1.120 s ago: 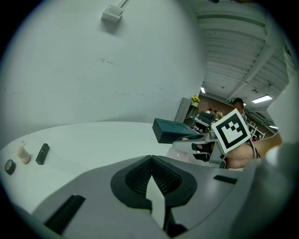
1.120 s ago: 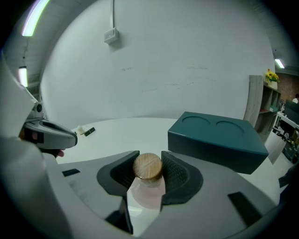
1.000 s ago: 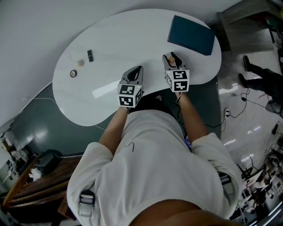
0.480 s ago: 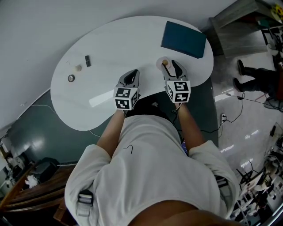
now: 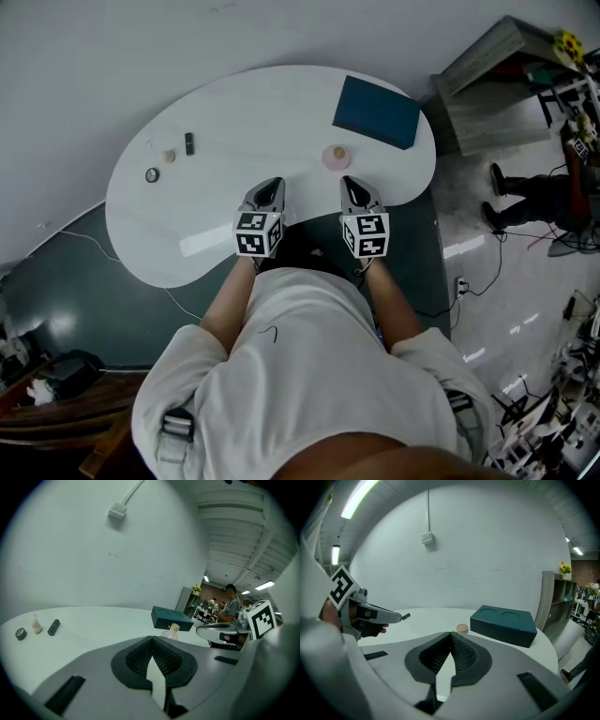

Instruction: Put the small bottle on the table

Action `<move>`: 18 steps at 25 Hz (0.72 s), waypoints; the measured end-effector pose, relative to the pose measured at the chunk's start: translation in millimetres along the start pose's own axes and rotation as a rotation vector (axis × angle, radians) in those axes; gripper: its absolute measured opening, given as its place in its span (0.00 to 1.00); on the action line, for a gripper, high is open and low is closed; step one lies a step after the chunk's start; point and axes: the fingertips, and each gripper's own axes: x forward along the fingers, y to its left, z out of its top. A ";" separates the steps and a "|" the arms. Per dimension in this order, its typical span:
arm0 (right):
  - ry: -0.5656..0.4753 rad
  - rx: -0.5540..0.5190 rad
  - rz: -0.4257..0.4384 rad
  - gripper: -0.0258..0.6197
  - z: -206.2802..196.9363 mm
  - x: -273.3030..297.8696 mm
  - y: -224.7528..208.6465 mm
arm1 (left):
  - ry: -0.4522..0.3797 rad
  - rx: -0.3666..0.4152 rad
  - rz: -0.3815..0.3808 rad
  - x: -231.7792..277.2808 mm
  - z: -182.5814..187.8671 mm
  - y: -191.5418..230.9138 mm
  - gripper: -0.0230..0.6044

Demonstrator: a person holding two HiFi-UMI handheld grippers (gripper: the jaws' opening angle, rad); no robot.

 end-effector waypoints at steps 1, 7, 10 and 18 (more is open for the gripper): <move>0.001 -0.008 0.006 0.04 -0.9 -3.9 3.5 | -0.005 -0.004 0.006 -5.6 -2.3 -2.1 0.06; -0.032 -0.035 0.068 0.04 8.9 -15.7 30.4 | -0.047 -0.030 0.063 -42.2 -10.7 -8.6 0.06; -0.053 -0.051 0.101 0.04 18.0 -19.2 49.4 | -0.065 -0.032 0.084 -61.9 -11.3 -6.4 0.06; -0.093 -0.125 0.148 0.04 47.0 -20.4 92.3 | -0.140 -0.024 0.128 -95.0 12.2 14.5 0.06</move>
